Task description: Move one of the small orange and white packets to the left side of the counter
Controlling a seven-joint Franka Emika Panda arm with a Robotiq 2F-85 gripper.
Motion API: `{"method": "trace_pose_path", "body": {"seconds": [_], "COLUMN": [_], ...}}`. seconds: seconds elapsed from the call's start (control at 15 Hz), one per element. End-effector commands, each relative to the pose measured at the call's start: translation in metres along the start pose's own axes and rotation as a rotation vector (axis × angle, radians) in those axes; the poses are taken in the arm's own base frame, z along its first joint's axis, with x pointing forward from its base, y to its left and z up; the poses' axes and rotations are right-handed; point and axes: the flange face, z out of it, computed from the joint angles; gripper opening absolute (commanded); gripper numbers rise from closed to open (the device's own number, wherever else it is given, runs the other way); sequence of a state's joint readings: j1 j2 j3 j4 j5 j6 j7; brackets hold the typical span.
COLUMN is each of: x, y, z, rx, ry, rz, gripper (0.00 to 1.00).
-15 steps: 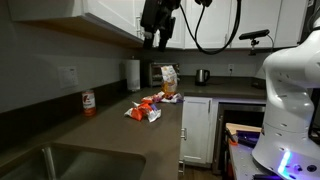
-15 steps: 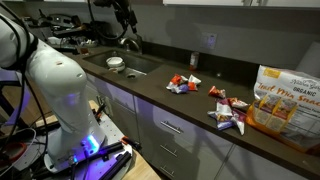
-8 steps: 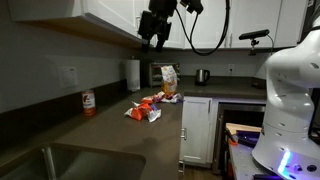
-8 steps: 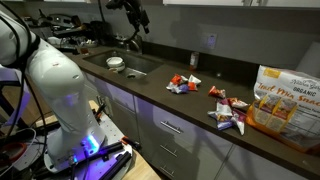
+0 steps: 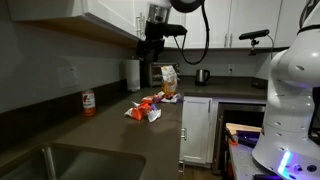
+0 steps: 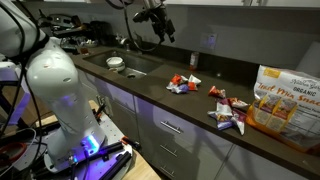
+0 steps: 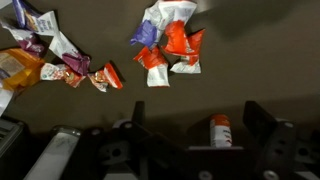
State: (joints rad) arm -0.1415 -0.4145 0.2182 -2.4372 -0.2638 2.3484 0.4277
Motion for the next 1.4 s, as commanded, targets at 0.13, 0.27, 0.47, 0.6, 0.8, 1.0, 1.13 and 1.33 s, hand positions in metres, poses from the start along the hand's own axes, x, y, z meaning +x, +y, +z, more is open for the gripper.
{"method": "trace_pose_path", "body": {"seconds": [0.13,0.27,0.47,0.6,0.8,1.0,1.13,1.33], "x": [0.035,0.042,0.054,0.061,0.067,0.068,0.069,0.072], "y": [0.026,0.038,0.054,0.065,0.079,0.085,0.085,0.088], "z": [0.058,0.080,0.115,0.141,0.182,0.222,0.243,0.272], "rx": [-0.137,-0.198,-0.291,-0.353,-0.413,-0.435,-0.430,-0.436], "ry": [0.063,0.079,0.087,0.076,0.038,-0.021,-0.047,-0.078], "rz": [0.044,0.056,0.075,0.092,0.117,0.131,0.119,0.108], "gripper": [1.00,1.00,1.00,1.00,1.00,1.00,1.00,1.00]}}
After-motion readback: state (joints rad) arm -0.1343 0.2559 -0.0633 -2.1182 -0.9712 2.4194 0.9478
